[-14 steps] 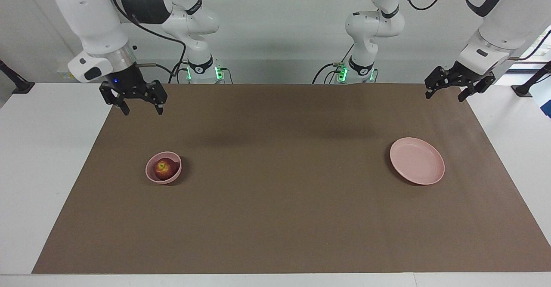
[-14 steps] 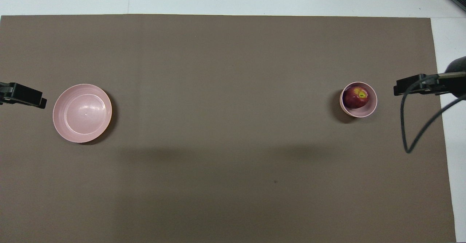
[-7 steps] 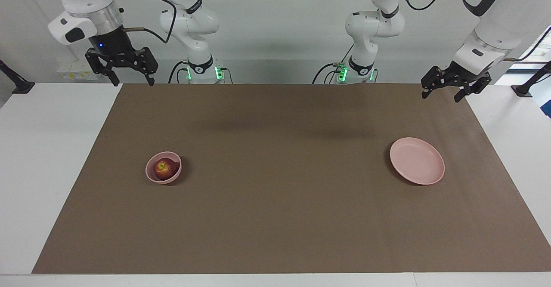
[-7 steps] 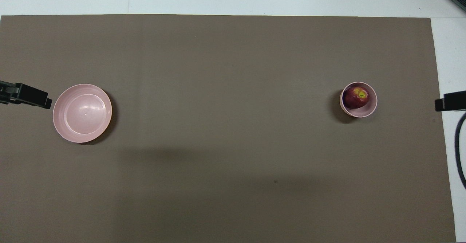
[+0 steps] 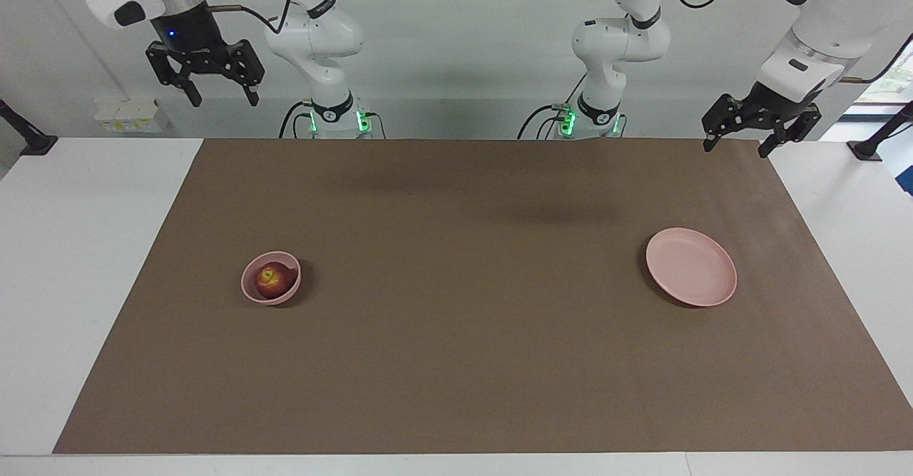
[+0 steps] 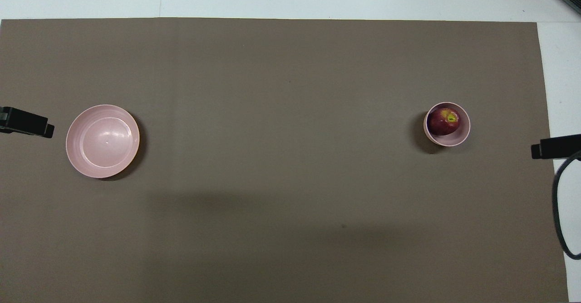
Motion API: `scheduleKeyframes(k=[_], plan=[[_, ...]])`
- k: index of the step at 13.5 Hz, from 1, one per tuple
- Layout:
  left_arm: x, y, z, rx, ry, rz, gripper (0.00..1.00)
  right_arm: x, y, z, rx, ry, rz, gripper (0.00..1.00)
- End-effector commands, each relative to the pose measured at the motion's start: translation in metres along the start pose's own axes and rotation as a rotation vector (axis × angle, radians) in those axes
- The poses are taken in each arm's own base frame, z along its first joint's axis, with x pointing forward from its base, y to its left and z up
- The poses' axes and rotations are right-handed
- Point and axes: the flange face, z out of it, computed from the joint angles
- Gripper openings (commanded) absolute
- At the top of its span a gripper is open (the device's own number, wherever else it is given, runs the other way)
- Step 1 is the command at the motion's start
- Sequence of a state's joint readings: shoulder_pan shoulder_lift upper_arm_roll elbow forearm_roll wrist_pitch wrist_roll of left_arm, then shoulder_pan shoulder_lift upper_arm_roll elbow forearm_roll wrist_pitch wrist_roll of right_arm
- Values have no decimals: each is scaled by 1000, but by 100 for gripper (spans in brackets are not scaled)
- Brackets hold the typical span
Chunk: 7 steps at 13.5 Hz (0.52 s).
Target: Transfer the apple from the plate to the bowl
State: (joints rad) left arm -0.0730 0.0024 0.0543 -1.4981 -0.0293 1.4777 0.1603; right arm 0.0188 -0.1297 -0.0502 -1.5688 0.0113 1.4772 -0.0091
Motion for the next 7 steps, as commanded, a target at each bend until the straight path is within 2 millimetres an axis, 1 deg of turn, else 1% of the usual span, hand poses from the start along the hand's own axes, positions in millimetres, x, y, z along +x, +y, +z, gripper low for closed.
scheduleKeyframes(k=[1, 3, 7], plan=[[-12, -5, -10, -4, 4, -9, 100, 15, 5, 1, -28, 3, 22, 100], [-14, -12, -9, -5, 1, -22, 100, 17, 7, 5, -25, 5, 30, 100], [-13, -10, -10, -5, 3, -17, 100, 18, 8, 14, -23, 6, 10, 100]])
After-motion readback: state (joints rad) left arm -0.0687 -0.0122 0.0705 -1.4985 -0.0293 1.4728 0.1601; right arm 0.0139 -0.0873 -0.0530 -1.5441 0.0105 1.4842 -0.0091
